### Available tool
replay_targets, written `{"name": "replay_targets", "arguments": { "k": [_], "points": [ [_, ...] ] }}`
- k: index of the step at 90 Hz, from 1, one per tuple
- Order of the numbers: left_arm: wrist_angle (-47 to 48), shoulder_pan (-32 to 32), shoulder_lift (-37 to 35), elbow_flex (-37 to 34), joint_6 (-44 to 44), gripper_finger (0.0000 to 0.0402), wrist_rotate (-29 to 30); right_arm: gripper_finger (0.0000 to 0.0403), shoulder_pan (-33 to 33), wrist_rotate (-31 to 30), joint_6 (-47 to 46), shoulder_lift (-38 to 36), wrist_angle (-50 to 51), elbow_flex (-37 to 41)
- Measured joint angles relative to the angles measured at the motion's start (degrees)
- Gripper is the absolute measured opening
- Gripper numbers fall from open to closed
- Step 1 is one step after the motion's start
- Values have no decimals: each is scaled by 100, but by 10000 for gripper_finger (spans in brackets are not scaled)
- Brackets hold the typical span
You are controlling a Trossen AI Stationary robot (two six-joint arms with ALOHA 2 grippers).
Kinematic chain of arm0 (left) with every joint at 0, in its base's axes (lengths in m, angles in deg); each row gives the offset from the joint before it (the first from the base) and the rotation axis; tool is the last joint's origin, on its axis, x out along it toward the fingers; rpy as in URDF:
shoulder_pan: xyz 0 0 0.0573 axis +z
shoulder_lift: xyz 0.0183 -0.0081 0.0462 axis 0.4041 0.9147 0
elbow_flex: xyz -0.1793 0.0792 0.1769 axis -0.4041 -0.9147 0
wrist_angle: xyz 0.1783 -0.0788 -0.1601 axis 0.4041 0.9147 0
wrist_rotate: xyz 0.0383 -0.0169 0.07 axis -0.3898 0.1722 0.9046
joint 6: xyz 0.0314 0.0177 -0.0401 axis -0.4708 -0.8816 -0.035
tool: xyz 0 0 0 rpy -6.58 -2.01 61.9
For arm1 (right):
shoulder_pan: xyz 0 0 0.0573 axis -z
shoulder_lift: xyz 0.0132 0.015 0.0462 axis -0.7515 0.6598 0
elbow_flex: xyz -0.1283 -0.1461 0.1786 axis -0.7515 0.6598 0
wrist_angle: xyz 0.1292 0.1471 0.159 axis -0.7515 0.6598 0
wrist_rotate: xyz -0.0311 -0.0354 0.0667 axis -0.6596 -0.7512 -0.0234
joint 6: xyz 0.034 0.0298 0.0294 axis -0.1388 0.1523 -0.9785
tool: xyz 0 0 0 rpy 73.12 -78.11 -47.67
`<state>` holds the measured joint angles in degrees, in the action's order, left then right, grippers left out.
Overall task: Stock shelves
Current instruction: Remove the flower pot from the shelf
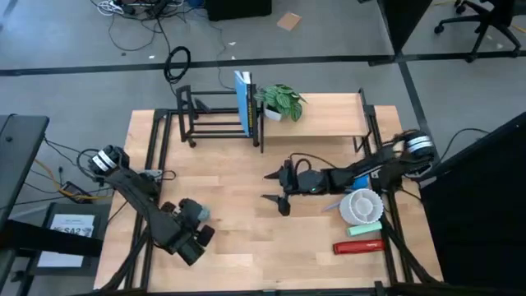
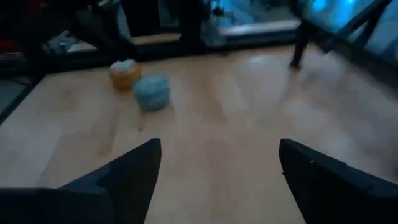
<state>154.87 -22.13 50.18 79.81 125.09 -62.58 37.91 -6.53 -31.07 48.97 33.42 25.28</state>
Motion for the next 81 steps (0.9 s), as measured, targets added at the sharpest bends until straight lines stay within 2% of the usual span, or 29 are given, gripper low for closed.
{"name": "replay_targets", "arguments": {
  "k": [16, 24, 31, 41, 52, 68, 81],
  "points": [
    [182, -82, -11, 682, -302, 0, 2459, 294, 25, -91, 702, -1199, 550, -1],
    [-199, -92, -11, 726, -626, 0, 3598, 293, 147, -949, 885, -1545, 788, -2],
    [-670, -89, -6, 706, -1004, 0, 4264, 294, 426, -1517, 884, -1729, 1314, -4],
    [-1235, -31, 68, 692, -1626, 0, 4546, 301, 1044, -1311, 646, -1855, 1946, -2],
    [-1658, -1, 226, 686, -2083, 0, 4554, 326, 1852, -484, 591, -1849, 2103, -2],
    [-1744, -1, 498, 681, -2111, 0, 4438, 375, 2898, 493, 612, -1599, 2050, -2],
    [-1838, -1, 566, 681, -2105, 0, 4358, 398, 3453, 860, 693, -1265, 1989, -2]
  ]
}}
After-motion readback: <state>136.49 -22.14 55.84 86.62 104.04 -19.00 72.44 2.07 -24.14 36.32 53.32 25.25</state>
